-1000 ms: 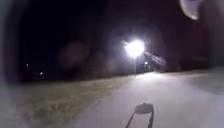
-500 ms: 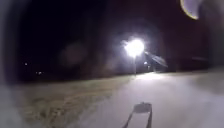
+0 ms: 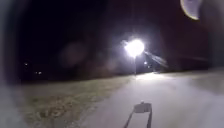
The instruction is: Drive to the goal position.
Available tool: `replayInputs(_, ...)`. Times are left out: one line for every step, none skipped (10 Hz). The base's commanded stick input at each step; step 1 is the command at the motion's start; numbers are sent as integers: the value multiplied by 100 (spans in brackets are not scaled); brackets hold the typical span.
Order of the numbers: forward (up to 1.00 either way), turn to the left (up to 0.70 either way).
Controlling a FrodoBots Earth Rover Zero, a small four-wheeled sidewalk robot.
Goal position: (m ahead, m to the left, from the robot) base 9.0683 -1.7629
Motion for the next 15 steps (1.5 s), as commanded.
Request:
replayInputs(100,0)
replayInputs(100,0)
replayInputs(100,0)
replayInputs(100,0)
replayInputs(100,-4)
replayInputs(100,-20)
replayInputs(100,-27)
replayInputs(100,-27)
replayInputs(100,-27)
replayInputs(100,-11)
replayInputs(100,0)
replayInputs(100,0)
replayInputs(100,0)
replayInputs(100,0)
replayInputs(100,0)
